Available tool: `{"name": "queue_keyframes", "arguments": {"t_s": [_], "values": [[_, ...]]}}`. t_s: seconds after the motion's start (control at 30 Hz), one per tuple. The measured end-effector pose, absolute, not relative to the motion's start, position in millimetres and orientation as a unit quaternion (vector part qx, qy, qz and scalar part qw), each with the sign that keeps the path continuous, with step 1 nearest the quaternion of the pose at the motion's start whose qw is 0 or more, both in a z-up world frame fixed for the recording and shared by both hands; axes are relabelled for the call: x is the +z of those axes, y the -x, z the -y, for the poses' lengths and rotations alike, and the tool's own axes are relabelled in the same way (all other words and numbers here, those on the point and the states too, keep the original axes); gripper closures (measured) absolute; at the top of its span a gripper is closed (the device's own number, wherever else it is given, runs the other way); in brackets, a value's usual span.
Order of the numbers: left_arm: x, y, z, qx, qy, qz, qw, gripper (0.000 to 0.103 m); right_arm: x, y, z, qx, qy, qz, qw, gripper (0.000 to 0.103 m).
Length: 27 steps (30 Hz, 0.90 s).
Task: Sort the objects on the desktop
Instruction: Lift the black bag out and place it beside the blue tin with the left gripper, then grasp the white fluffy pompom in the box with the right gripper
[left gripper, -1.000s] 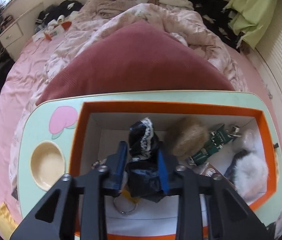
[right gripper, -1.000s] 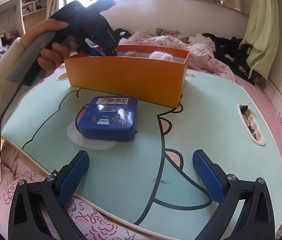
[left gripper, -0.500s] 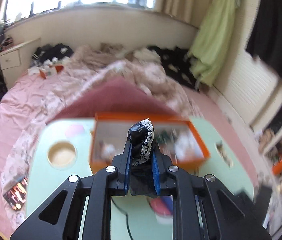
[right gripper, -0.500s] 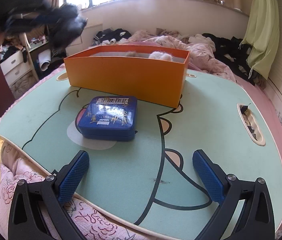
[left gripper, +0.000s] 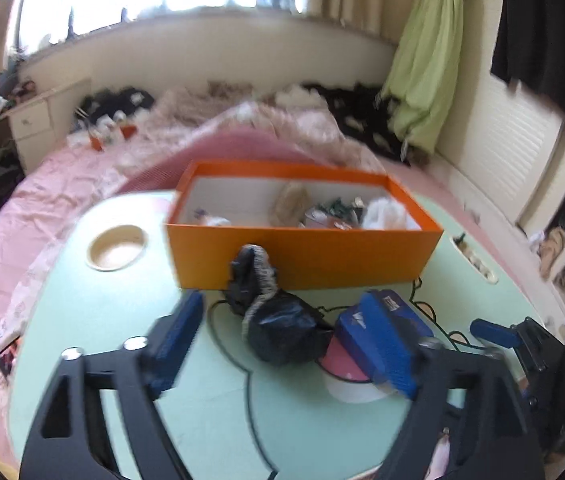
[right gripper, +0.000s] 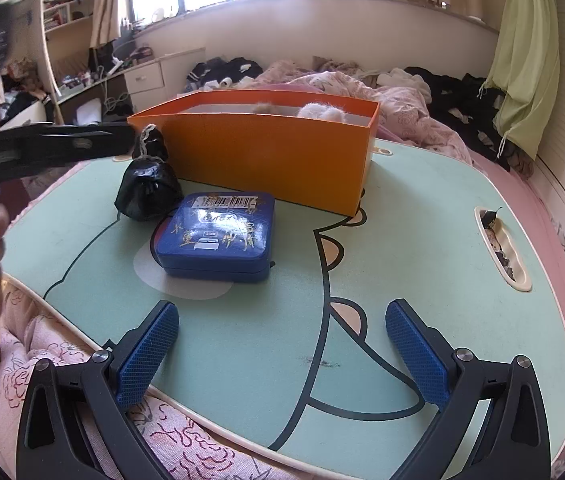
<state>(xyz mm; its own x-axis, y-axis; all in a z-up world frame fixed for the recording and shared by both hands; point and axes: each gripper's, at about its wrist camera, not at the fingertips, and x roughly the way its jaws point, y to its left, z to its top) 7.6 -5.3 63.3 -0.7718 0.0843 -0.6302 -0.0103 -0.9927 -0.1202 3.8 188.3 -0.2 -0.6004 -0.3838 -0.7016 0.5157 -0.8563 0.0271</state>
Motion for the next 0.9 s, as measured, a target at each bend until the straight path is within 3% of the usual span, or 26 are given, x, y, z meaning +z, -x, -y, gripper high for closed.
{"name": "queue_keyframes", "arguments": {"t_s": [0.47, 0.7, 0.77, 0.9], "values": [[7.4, -22.2, -4.9, 0.921, 0.389, 0.011, 0.026, 0.018, 1.6, 0.2, -196.1, -0.894, -0.374, -0.085, 0.232, 0.001], [-0.3, -21.7, -10.0, 0.93, 0.368, 0.002, 0.026, 0.001, 58.6, 9.5, -209.1, -0.917, -0.322, -0.035, 0.232, 0.005], [-0.3, -22.5, -8.7, 0.93, 0.368, 0.002, 0.026, 0.0, 82.9, 24.6, -205.7, -0.92, -0.313, -0.023, 0.236, 0.01], [0.9, -21.5, -9.2, 0.929, 0.368, 0.002, 0.025, 0.0, 106.3, 78.2, -189.0, -0.908, -0.352, 0.002, 0.228, 0.037]]}}
